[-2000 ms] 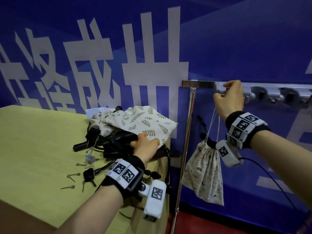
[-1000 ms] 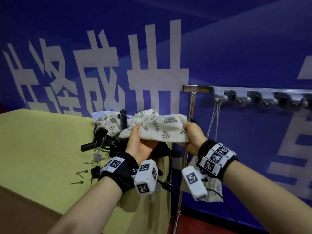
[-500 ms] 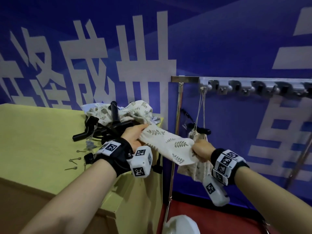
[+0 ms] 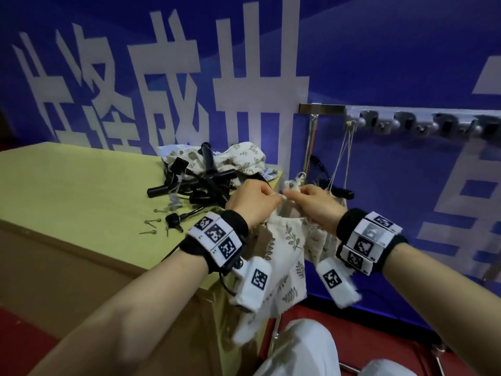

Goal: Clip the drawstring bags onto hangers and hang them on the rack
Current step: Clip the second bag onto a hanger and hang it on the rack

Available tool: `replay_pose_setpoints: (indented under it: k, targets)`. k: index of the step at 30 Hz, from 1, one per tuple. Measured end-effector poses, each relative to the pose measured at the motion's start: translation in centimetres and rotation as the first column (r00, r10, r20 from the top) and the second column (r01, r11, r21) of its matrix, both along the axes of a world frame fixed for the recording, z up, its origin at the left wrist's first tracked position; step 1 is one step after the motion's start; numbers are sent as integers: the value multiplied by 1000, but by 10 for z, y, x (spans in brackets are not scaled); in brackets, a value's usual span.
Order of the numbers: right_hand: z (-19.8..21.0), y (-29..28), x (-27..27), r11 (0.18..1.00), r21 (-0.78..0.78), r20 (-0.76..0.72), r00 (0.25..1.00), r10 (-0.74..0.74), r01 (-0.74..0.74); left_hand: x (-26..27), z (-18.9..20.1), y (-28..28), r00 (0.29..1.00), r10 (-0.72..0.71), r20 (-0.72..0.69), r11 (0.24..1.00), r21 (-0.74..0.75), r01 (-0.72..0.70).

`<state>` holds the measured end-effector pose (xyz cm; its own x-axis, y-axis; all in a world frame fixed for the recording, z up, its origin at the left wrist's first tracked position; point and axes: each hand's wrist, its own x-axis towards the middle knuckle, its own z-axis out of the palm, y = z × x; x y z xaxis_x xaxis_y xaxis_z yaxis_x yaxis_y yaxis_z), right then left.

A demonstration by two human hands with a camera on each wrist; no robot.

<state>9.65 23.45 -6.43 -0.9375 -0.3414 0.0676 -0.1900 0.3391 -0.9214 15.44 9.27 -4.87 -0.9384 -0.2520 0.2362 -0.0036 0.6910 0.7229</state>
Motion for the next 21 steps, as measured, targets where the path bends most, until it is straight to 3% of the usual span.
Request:
replay_pose_setpoints:
  k: [2, 5, 8, 11, 14, 16, 18, 20, 21]
  targets:
    - [1, -5, -1, 998, 54, -3, 999, 35, -35, 12, -2, -9, 987, 121, -108, 980, -144, -136]
    - [5, -17, -3, 976, 216, -32, 999, 6, 1, 28, -6, -22, 967, 147, -209, 956, -221, -194]
    - [21, -34, 3, 942, 318, -267, 964, -18, 105, 39, -12, -35, 945, 139, -297, 939, -263, -221]
    - [47, -60, 21, 956, 290, -471, 877, 100, 47, 49, -9, -43, 909, 139, -393, 940, -236, -246]
    - [65, -95, 37, 948, 303, -519, 819, 247, -94, 48, -9, -60, 955, 169, -245, 965, -154, -211]
    - [69, -118, 43, 924, 345, -509, 795, 330, -163, 45, -11, -74, 985, 152, -78, 985, 97, -144]
    - [68, -144, 50, 879, 396, -453, 776, 438, -266, 42, -18, -80, 995, 77, 56, 954, 285, -90]
    - [59, -172, 54, 804, 485, -373, 751, 545, -343, 46, -29, -77, 976, 30, 215, 955, 283, -92]
    - [52, -184, 55, 756, 544, -327, 739, 590, -364, 50, -34, -73, 973, 30, 230, 952, 291, -98]
